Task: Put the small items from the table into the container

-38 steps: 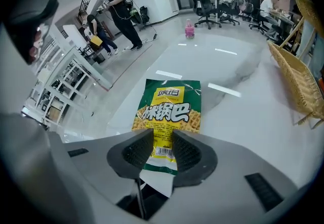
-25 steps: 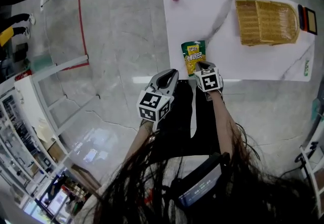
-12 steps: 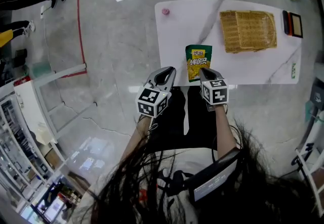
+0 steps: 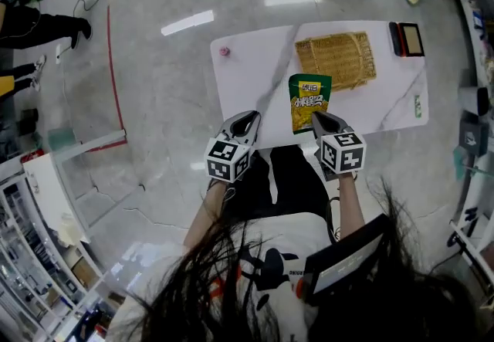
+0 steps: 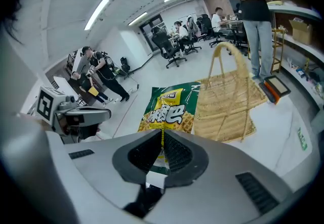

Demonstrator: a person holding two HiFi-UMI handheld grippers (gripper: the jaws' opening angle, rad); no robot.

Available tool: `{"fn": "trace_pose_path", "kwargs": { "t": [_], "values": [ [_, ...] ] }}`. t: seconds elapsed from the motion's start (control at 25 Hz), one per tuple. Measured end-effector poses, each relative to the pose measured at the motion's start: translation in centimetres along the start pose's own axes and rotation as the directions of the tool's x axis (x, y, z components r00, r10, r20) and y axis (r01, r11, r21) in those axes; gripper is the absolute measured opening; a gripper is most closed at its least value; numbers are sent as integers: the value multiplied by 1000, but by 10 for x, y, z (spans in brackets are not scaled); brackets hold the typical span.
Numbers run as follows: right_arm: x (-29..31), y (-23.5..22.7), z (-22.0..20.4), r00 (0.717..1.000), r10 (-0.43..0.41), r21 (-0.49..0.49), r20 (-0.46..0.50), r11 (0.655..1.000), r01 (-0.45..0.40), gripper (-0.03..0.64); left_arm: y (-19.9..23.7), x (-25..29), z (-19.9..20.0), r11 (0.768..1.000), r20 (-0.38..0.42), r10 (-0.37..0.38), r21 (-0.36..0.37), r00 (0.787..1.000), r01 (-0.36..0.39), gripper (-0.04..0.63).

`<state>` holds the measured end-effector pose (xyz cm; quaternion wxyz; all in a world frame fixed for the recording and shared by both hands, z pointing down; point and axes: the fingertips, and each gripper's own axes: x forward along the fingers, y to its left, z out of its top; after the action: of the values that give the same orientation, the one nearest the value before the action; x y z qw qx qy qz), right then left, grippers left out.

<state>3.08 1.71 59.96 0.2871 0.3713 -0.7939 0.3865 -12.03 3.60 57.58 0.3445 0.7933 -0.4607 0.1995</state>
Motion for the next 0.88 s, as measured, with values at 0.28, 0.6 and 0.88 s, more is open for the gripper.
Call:
{"fn": "trace_pose_path", "kwargs": {
  "t": [0.28, 0.6, 0.88],
  "values": [
    [-83, -65, 38, 998, -35, -4, 48, 999, 35, 28, -38, 36, 33, 998, 16, -44, 36, 999, 43, 12],
    [-126, -125, 66, 995, -53, 38, 88, 998, 50, 28, -62, 68, 49, 997, 21, -65, 32, 998, 64, 12],
    [-108, -196, 90, 991, -127, -27, 41, 991, 128, 28, -80, 79, 49, 996, 15, -81, 29, 997, 81, 12]
  ]
}}
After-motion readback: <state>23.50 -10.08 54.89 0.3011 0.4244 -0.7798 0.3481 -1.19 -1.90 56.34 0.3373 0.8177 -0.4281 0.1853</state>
